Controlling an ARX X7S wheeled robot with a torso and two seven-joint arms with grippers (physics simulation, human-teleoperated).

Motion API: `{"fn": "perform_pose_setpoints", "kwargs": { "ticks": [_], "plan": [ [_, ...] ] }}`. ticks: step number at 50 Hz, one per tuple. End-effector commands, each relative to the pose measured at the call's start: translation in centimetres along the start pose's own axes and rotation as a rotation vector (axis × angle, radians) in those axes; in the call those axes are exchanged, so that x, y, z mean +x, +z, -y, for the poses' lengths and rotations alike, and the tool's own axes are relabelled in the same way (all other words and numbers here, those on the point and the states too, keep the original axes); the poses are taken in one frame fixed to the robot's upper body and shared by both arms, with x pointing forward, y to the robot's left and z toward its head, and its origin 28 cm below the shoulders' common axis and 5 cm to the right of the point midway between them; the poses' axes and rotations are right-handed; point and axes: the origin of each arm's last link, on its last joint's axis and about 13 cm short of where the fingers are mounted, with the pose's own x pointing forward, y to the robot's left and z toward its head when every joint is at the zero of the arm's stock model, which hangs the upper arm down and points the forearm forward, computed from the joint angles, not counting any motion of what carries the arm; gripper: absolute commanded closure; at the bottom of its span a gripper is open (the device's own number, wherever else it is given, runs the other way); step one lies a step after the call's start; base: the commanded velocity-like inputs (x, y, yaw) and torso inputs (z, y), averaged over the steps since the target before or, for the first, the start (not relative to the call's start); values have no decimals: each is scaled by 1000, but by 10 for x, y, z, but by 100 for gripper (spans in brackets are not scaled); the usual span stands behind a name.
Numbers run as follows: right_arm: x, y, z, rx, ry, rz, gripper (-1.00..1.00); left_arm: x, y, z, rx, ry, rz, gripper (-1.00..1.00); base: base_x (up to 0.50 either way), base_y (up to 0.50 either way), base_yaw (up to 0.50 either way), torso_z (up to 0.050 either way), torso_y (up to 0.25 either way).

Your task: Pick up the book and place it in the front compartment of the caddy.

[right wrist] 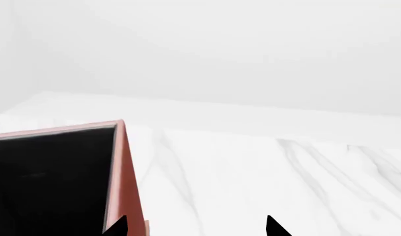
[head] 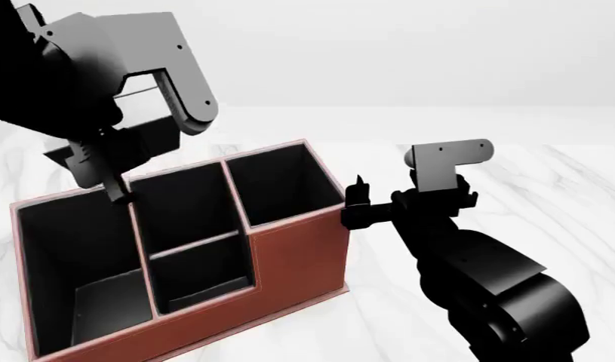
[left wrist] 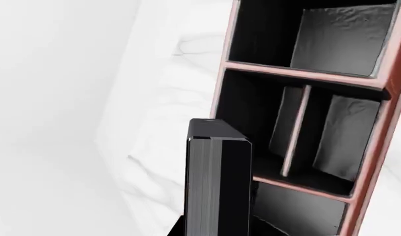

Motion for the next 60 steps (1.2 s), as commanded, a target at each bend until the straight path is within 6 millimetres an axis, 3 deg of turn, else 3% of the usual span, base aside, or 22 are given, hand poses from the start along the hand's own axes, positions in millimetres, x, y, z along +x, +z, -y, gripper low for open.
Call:
{"fn": "perform_pose_setpoints", "kwargs": {
  "ticks": [1,19,45,60],
  "plan": [
    [4,-2,0,-5,-8,-8,-100,5,20,-35,77,132,-32,100,0,0,0,0,0],
    [6,0,3,-7,-16,-16,-100,36,46,-65,81,106,44,100,0,0,0,0,2],
    [19,-5,3,-23,-105,-52,-100,57,40,-52,4,-97,-8,100,0,0,0,1,1],
    [19,-8,2,-31,-113,-57,-100,55,42,-53,11,-76,-2,100,0,0,0,0,1]
  ]
}}
